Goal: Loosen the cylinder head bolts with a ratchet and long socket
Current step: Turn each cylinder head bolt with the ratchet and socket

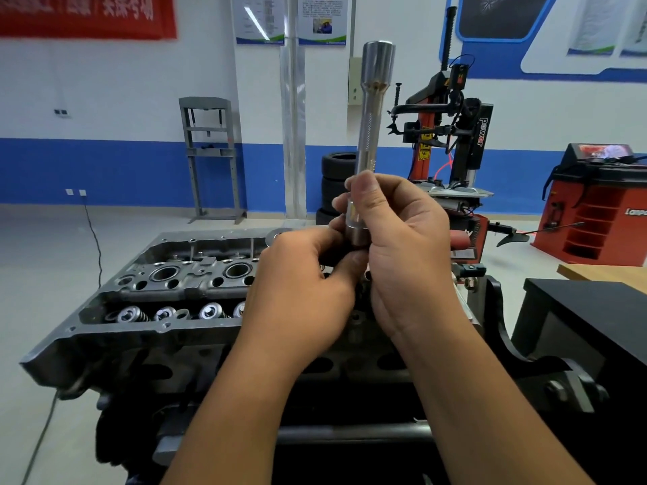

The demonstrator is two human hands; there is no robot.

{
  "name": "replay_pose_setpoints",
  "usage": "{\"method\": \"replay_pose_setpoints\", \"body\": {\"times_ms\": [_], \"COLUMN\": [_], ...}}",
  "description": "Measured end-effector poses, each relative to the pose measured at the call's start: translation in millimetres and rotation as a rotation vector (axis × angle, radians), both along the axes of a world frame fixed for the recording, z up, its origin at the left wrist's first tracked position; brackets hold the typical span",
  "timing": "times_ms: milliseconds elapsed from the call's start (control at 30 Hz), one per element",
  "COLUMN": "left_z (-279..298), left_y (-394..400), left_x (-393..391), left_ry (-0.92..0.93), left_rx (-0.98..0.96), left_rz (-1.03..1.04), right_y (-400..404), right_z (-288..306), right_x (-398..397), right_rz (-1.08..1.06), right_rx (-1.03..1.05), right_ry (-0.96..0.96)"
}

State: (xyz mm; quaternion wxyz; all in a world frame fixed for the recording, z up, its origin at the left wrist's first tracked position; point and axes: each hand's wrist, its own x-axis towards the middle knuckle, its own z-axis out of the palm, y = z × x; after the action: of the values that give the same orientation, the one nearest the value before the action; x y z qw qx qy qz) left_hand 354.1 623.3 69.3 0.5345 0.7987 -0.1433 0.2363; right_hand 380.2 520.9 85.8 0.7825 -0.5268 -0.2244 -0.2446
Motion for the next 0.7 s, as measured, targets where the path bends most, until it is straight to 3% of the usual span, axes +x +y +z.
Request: {"method": "replay_pose_setpoints", "body": {"times_ms": [167, 300, 533, 700], "left_z": [-2.8, -5.8, -0.7, -6.4], "left_y": [-0.7, -2.4, 2.9, -1.4], "left_x": [2.6, 4.6, 4.3, 5.9], "left_ry": [-0.006, -0.042, 0.026, -0.026], "left_rx": [-0.025, -0.010, 0.001, -0.019], "left_rz": [0.081, 0.188, -0.009, 0.177], "right_y": [0.3, -1.3, -0.8, -0.8], "right_z": [0.7, 0.9, -0.1, 0.6], "right_x": [-0.2, -0.7, 1.2, 0.6], "right_rz": [0.074, -0.004, 0.029, 0.021], "right_rx": [-0.017, 0.001, -0.017, -0.007], "right_ry": [0.033, -0.009, -0.002, 0.003]}}
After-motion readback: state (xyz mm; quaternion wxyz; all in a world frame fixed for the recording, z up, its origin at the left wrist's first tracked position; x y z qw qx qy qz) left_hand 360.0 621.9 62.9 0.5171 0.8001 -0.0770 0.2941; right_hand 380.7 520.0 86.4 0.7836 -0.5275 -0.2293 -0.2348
